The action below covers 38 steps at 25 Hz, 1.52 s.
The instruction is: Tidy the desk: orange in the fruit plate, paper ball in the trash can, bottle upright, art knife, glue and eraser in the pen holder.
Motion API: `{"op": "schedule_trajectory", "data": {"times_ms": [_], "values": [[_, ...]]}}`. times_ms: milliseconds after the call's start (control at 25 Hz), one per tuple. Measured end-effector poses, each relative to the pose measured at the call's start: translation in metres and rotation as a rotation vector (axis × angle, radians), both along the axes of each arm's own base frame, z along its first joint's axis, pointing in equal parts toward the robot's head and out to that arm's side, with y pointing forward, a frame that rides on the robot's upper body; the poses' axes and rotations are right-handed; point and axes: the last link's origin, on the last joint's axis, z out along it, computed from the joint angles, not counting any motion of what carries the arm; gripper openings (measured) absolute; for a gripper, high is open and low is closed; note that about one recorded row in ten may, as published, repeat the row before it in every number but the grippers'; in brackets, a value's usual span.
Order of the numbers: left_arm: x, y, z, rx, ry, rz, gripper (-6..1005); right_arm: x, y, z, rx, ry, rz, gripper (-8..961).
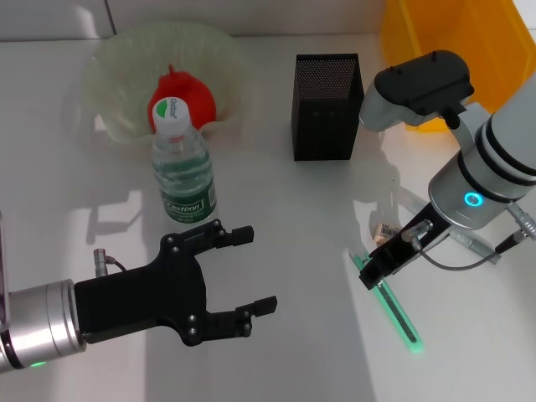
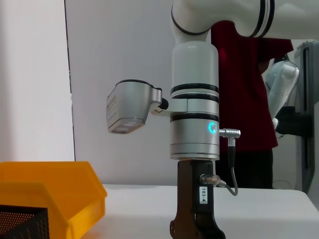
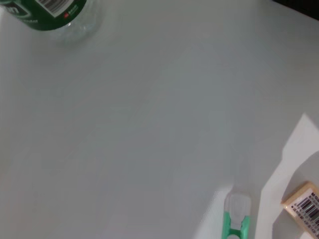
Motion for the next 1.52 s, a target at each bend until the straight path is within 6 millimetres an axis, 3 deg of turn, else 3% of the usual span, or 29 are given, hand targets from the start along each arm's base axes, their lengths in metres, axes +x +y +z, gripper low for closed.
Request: {"op": "schedule_trajectory", "data": {"times_ms": [880, 1080, 1280, 1520], "values": [[0.001, 0.000, 0.001, 0.001, -0.002, -0.012, 829, 0.001, 0.000, -0.007, -0.017, -0.008, 0.002, 429], [0.002, 0.001, 0.001, 0.000, -0.002, -0.014, 829, 0.001, -0.002, -0.011, -0.036, -0.027, 0.019, 381], [0.002, 0.001, 0.001, -0.001, -0.002, -0.016, 829, 0.000, -0.002, -0.011, -0.036, -0.027, 0.022, 175], [0.001, 0.000, 0.001, 0.001, -0.002, -0.012, 829, -0.006, -0.003, -0.003, -0.009, -0.001, 0.053, 168]]}}
